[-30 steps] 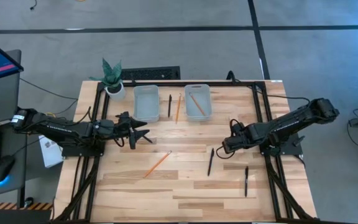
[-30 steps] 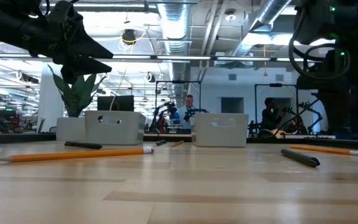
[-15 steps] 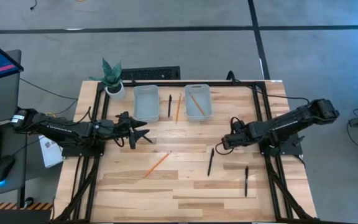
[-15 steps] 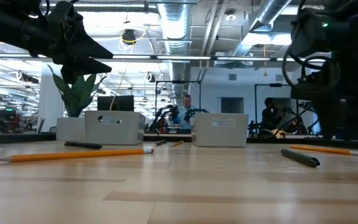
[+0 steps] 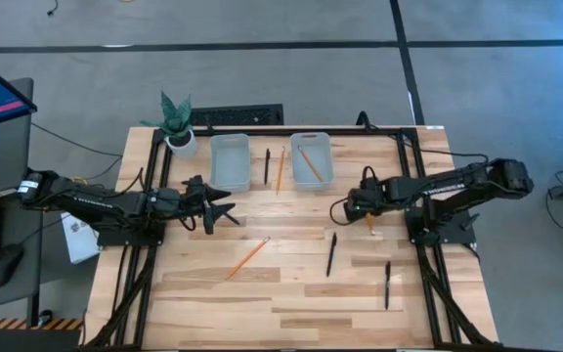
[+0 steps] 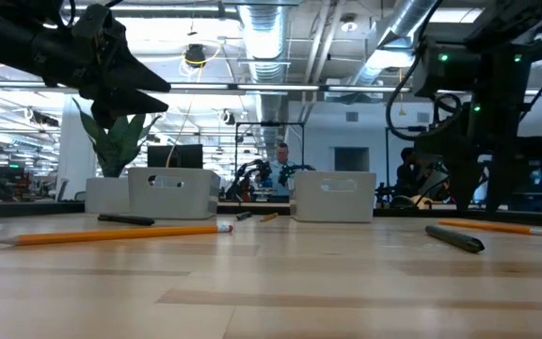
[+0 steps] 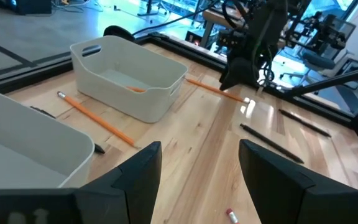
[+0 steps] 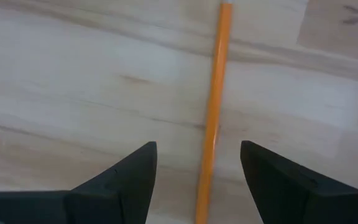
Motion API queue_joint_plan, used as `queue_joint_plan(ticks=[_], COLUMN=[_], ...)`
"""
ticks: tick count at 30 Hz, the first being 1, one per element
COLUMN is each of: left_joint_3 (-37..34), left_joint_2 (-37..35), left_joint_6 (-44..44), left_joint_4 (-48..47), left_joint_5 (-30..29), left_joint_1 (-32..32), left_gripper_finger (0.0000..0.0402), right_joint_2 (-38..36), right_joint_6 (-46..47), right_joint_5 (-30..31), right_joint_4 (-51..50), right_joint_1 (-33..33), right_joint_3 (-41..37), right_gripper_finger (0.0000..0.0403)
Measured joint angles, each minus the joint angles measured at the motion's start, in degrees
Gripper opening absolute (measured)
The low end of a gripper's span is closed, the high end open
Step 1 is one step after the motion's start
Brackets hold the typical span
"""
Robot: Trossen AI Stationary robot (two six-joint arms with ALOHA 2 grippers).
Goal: Sort pens & pencils
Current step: Put the orange pencil into the right gray bin
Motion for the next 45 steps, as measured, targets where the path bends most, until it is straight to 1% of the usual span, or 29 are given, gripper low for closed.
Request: queue_joint_plan(ticks=[6,11,15,35,39,45], left_joint_3=[0.0,0.0,0.0,0.0,0.0,0.0], left_joint_2=[0.02,0.02,0.02,0.02,0.02,0.02], left_joint_6=[-0.09,-0.13,-0.14,-0.29,-0.29,-0.29], left_joint_4=[-0.68,-0.66,-0.68,-0.67,-0.68,-0.88], left_joint_5=[-0.4,-0.4,-0.4,-0.4,-0.42,-0.4], left_joint_1=[0.02,0.0,0.01,0.01,0.02,0.02], left_gripper_finger=[0.0206,0.0206,0.0206,0.0206,0.0206,0.0206], right_joint_2=[0.0,0.0,0.0,0.12,2.36,7.72], right_joint_6=[-2.12,-2.2,-2.18,-2.13,-1.49,-2.07], right_joint_5=[-1.52,-1.69,-1.74,-2.61,-2.64,-2.4], right_joint_4=[0.11,0.03,-0.02,-0.3,-0.25,1.04], right_joint_1=[-2.55,-2.68,-2.68,-2.96,-2.94,-2.79], right_joint_3=[0.0,0.0,0.0,0.02,0.04,0.25], right_gripper_finger=[0.0239,0.0222,0.0215,0.0214,0.0215,0.0216])
